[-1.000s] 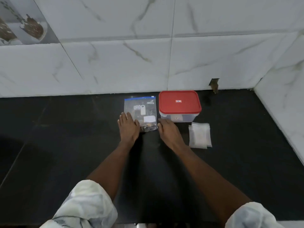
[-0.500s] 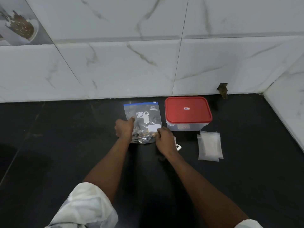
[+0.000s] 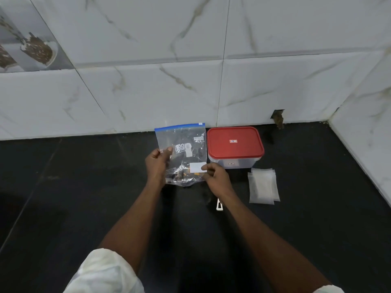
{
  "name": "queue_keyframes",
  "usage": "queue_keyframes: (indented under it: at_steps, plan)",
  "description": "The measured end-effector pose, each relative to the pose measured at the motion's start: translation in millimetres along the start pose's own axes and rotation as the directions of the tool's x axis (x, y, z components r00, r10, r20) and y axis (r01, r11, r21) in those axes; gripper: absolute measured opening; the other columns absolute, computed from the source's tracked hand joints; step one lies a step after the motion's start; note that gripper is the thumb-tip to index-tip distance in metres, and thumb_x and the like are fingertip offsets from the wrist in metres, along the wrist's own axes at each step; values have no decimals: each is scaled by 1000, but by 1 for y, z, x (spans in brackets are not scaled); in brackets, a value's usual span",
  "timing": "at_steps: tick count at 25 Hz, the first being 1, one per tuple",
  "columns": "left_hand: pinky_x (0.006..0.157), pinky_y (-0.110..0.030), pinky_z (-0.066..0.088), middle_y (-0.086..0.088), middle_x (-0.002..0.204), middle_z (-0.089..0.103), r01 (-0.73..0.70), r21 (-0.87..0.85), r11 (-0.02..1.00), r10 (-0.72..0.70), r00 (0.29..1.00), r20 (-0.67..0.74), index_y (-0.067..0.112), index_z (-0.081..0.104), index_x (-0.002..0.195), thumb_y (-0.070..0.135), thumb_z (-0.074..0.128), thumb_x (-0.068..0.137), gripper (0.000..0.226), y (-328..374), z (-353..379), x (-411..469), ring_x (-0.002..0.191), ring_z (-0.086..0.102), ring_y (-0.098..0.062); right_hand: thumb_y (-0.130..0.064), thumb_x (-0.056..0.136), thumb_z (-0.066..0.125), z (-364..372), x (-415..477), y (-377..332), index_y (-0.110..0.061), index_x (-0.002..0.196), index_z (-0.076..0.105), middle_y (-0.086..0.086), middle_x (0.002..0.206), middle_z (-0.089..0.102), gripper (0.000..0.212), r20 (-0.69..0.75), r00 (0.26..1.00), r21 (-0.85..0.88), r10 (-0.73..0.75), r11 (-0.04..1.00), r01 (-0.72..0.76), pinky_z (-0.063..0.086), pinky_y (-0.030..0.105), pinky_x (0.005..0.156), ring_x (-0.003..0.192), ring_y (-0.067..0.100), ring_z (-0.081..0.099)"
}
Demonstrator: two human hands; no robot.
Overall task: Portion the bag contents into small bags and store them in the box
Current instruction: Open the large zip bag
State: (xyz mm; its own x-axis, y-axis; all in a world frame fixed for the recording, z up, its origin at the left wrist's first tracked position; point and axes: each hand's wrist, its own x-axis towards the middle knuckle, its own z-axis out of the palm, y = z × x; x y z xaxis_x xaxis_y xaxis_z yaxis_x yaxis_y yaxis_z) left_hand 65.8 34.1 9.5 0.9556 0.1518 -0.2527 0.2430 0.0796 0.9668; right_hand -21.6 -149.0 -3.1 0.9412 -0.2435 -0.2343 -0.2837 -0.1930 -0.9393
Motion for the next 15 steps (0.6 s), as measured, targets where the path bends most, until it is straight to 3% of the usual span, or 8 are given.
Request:
queue_keyframes:
  at_steps: [3,7,10,12,15]
  plan:
    - [75,-43,47,-11,86,65,-10,-101,995,18,997,70,16,75,90,32,84,74,24,6,-6,-18,78,54,-24,-18,86,71,-12,-10,-19,-19,116,49,-2,107,64,37,2,1000,88,0,996,0,46,16,74,103,14,63]
    - [64,-28,58,6,74,75,-78,-164,983,94,991,92,10,72,95,4,67,92,8,31,-14,-36,67,68,-5,-42,90,65,-35,-12,-58,-24,145,34,-5,109,65,66,29,991,32,-132,991,131,46,22,81,102,9,62]
    - [64,-26,58,7,72,75,-126,-160,979,141,986,84,11,70,93,-2,62,93,15,52,-13,-45,66,68,-3,-34,94,62,-54,0,-94,-22,137,49,0,117,67,46,-36,954,220,-299,929,299,50,26,95,108,11,65]
    - [68,-29,60,3,74,75,-141,-183,973,159,983,89,12,72,94,-2,64,93,17,60,-10,-46,68,69,-7,-21,97,59,-66,12,-116,-15,126,61,8,104,72,29,-77,942,337,-327,880,334,55,27,85,94,19,70]
    - [75,-32,60,1,78,76,-155,-211,965,184,975,127,18,75,92,1,66,91,19,64,-6,-53,73,71,-11,-12,94,61,-75,20,-130,-9,110,70,9,86,69,18,-123,925,304,-359,874,380,51,25,63,68,15,63]
